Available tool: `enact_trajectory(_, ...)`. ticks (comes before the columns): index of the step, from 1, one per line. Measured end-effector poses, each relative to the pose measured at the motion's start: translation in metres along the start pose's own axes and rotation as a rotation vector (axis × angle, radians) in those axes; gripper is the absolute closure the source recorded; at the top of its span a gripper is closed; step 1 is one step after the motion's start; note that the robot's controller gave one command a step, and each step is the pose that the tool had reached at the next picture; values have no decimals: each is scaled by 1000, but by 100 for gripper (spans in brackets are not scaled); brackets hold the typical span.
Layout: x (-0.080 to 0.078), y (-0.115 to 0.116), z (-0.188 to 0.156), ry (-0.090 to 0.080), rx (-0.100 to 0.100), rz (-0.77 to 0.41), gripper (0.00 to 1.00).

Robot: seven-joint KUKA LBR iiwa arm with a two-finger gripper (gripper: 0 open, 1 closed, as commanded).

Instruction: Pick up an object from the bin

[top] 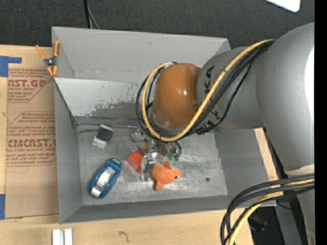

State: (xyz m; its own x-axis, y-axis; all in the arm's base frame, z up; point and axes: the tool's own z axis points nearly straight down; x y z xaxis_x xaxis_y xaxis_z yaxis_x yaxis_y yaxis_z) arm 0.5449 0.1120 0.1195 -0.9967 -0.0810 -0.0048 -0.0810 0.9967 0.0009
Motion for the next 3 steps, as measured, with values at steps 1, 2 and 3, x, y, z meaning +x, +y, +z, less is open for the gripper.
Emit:
enact_trajectory(1,-28,-47,46,-7,-1,-121,100)
enact_trajectory(2,-28,-47,46,-7,-1,-120,100)
enact_trajectory(3,-29,-47,45,-5,-1,-225,100)
